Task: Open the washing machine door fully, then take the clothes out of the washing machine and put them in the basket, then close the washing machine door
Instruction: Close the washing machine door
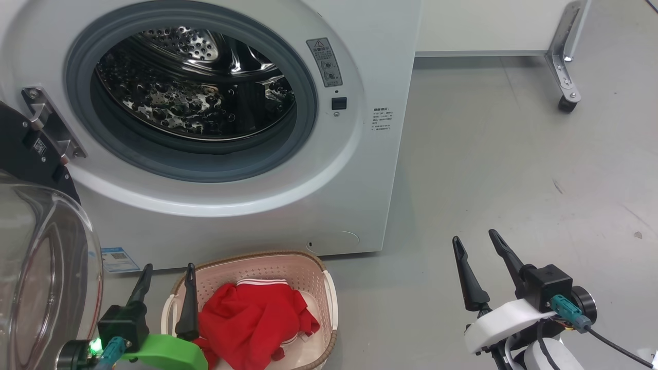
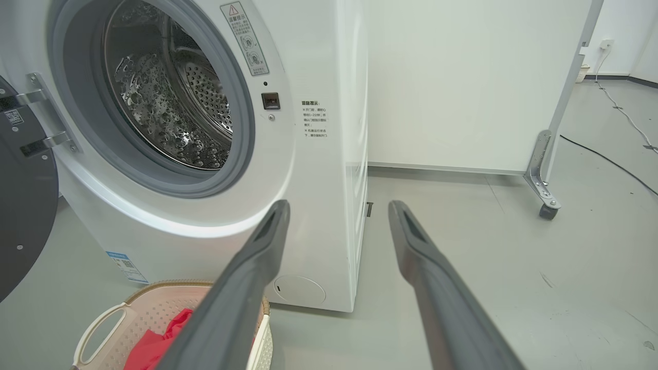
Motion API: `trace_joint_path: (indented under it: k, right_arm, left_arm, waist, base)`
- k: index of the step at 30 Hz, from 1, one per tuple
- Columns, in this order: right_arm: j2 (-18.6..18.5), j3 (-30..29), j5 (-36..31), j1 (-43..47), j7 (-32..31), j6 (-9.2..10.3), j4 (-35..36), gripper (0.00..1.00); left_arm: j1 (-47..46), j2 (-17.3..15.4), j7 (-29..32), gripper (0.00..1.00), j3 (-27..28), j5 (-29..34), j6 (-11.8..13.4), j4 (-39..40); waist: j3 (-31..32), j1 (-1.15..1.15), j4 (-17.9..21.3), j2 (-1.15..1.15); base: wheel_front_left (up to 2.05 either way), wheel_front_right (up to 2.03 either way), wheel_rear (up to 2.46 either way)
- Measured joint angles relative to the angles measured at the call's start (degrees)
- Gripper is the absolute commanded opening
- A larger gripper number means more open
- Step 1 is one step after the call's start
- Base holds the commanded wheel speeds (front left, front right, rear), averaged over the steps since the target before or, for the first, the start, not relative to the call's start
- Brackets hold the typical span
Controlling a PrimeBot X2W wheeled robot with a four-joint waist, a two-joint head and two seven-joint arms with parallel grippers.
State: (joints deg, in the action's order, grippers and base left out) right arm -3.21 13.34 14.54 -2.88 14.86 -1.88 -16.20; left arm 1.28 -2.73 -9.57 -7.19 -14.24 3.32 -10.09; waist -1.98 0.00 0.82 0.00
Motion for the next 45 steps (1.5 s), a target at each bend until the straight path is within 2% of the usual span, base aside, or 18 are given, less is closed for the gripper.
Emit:
trace_joint_path:
  k: [45]
  right_arm:
    - [0.2, -0.4, 0.0, 0.1, 0.0, -0.05, 0.1, 1.0]
  left_arm:
    - [2.4, -0.1, 3.0, 1.0, -0.6, 1.5, 1.4, 5.6]
  waist:
    - [1.0, 0.0, -0.4, 0.0]
  base:
    - [-0.19, 0.19, 0.0]
